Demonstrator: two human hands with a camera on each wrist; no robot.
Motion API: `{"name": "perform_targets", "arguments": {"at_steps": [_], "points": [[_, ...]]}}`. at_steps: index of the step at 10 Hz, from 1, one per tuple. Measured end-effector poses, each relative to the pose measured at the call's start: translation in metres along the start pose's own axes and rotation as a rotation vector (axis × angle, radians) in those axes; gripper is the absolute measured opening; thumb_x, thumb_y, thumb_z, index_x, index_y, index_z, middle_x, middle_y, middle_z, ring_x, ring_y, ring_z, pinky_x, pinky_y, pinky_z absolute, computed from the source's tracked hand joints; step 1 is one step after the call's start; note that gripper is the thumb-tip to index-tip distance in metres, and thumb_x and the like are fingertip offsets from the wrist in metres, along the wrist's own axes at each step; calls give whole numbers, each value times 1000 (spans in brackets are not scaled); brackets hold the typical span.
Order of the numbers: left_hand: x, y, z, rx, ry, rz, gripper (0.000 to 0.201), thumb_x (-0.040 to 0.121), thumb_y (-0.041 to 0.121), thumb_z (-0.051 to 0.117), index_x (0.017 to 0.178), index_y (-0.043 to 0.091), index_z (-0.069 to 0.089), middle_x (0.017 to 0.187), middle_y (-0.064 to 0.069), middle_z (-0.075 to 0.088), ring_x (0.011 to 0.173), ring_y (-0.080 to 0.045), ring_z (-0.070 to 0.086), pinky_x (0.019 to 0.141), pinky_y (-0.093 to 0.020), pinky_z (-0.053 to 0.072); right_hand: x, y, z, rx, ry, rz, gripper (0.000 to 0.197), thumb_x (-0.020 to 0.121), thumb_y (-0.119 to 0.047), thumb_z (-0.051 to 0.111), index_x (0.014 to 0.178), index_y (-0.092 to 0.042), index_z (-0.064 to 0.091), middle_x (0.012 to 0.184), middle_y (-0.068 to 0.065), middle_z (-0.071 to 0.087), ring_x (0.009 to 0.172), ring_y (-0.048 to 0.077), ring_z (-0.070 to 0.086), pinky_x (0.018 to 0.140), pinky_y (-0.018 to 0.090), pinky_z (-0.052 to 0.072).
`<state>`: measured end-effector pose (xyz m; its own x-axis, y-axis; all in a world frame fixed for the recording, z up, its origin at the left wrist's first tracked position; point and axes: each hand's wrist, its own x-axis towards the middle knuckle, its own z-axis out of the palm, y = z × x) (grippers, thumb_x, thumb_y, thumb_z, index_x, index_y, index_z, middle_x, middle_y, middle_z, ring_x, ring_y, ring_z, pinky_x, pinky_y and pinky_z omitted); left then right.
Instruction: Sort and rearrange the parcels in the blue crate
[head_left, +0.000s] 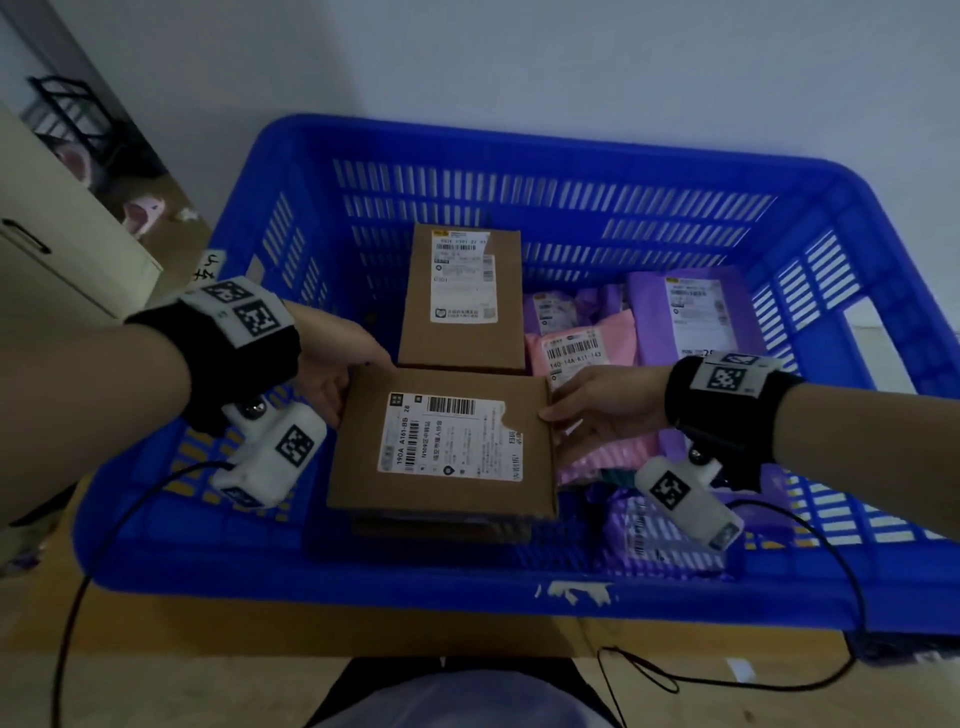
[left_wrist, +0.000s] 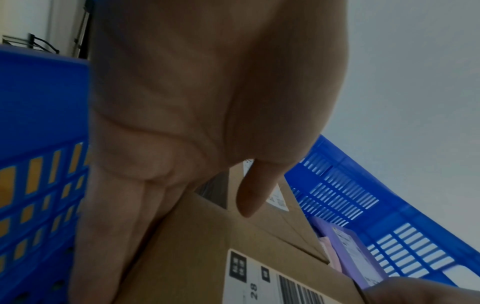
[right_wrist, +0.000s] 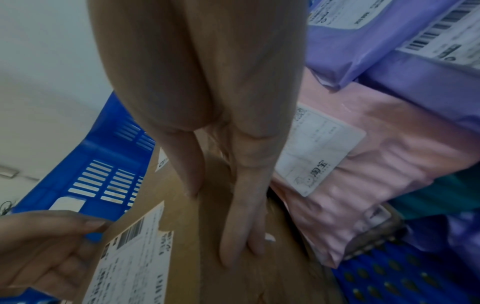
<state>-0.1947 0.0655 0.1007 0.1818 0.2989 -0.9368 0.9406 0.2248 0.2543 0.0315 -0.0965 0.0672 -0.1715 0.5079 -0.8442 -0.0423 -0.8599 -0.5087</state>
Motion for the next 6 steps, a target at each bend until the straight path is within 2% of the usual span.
{"name": "perform_targets", "arguments": {"at_steps": [1,2,3,4,5,6], "points": [[2,-3,1,-9,1,11,46,95,28,55,135,8,45,132,-20,53,116,-38,55,90,-49,50,2,-1,3,-37,27,9,28,96,-4,48,120,9,52,106,19,62,88,28,65,86,41,54],[0,-5,3,-45,6,12,48,97,30,51,137,7,43,140,-19,46,122,-41,49,86,-51,48,2,-6,3,-115,77,8,32,95,-5,49,123,11,51,111,22,60,79,27,69,81,39,56],[-5,-3,6,-55,57,22,45,97,31,50,134,7,42,131,-19,49,100,-38,57,74,-49,51,-1,-12,3,-245,169,-6,36,95,-11,53,126,9,53,112,19,60,81,28,66,82,40,56],[-10,-1,4,-20,168,75,52,97,31,50,142,11,34,134,-20,48,111,-39,53,88,-53,50,-10,-17,1,-350,278,-41,37,95,-15,55,127,3,54,114,16,60,91,30,62,85,39,54],[-16,4,0,19,260,181,66,96,34,51,151,12,20,148,-19,38,130,-39,44,83,-44,48,-23,-25,-5,-379,390,-86,35,96,-14,51,128,1,52,119,15,60,100,32,63,85,37,53],[-22,6,2,38,305,298,59,96,33,50,148,12,28,146,-16,42,129,-34,45,86,-38,45,-36,-27,-7,-367,511,-168,35,97,-14,50,130,-2,51,127,16,60,104,30,63,91,38,53]]}}
